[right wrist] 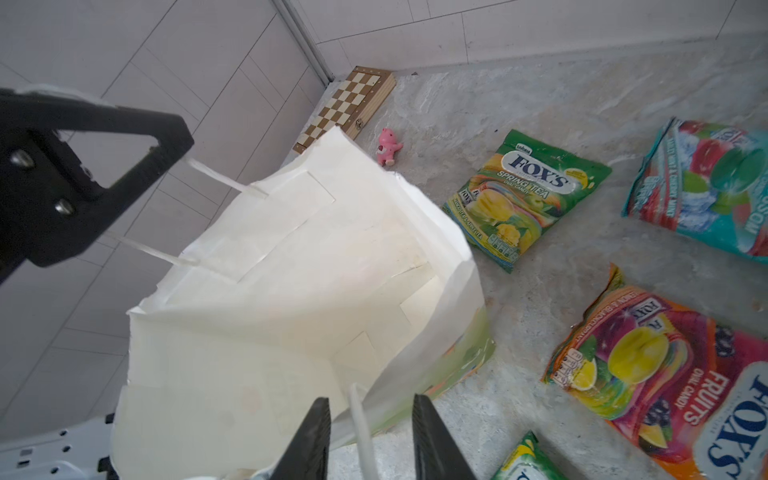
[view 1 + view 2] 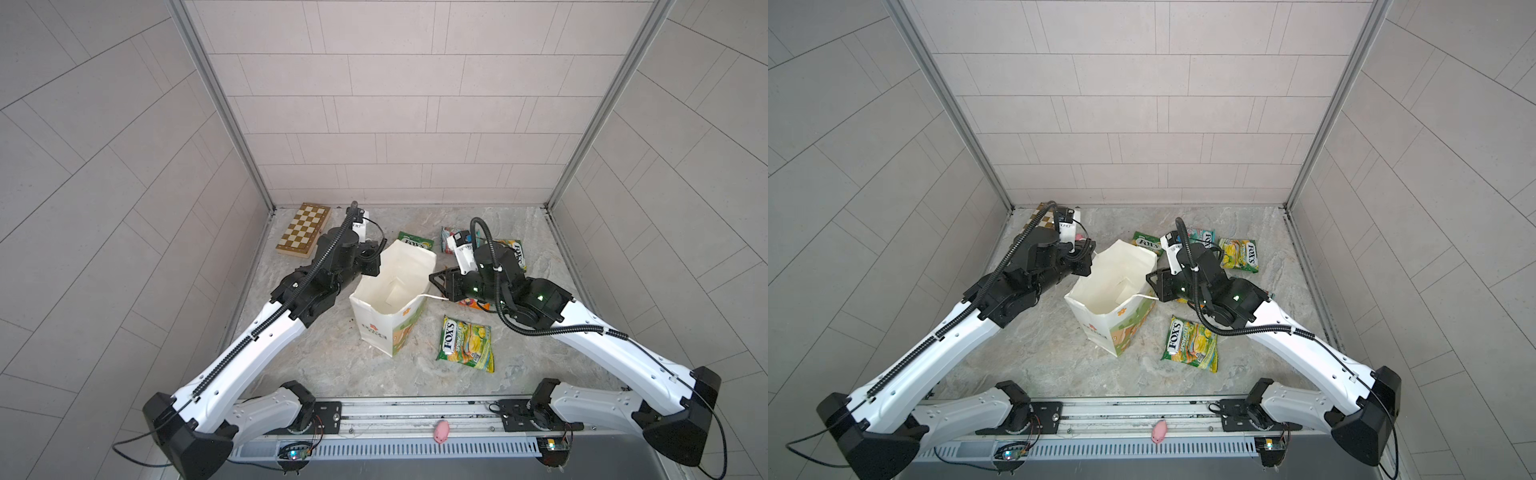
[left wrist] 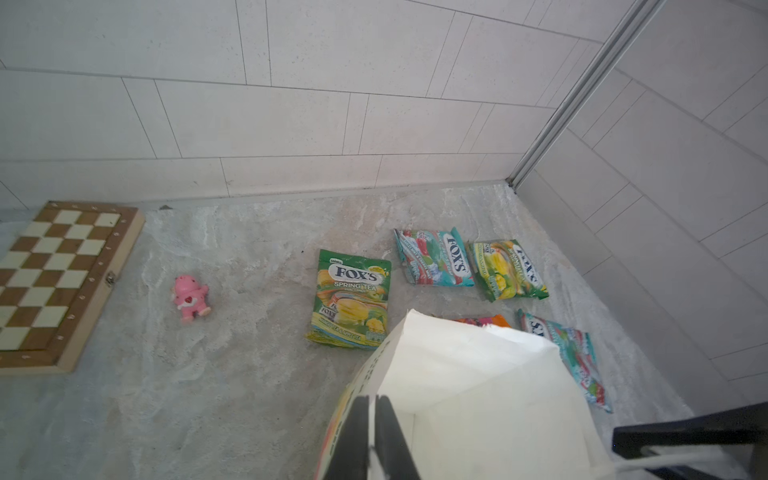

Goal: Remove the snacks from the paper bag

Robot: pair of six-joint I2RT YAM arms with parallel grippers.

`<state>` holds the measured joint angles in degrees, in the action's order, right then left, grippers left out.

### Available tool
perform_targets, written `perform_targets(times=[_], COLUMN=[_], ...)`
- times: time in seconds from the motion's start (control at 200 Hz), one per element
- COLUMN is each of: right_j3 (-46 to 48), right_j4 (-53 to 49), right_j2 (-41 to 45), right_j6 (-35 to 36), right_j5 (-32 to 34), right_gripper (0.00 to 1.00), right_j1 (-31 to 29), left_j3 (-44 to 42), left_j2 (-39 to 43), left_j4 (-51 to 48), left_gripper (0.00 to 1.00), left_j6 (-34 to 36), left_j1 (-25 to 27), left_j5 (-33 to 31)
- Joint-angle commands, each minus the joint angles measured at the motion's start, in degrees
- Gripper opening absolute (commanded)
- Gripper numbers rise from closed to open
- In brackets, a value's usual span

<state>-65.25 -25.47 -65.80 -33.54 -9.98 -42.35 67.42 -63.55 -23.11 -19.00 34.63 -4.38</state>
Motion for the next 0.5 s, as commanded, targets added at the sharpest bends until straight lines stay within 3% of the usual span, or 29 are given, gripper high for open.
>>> perform_targets(times=[0.0, 0.21, 0.355, 0.495], right_j3=[-3.0, -6.8, -8.1, -8.4], right_j4=[-0.9, -1.3, -1.1, -1.2], right_j2=[-1.2, -3.8, -3.8, -2.8], right_j6=[1.3, 3.8, 6.2, 8.1], right_j5=[1.1, 2.9, 3.6, 6.9], right_gripper=[0.44, 0.62, 0.74, 0.80], right_j1=[-0.1, -0.1, -0.1, 0.3], left_j3=[1.6, 0.7, 0.7, -0.4], left_j2=[0.1, 1.0, 1.6, 2.9], left_j4=[-0.2, 0.5, 0.4, 1.8], left_gripper=[0.29, 0.70, 0.85, 0.92], left_j6=[0.0, 0.6, 3.2, 4.8], left_j1=[-0.7, -1.3, -1.4, -1.5], left_j5=[-0.9, -1.6, 0.5, 1.0])
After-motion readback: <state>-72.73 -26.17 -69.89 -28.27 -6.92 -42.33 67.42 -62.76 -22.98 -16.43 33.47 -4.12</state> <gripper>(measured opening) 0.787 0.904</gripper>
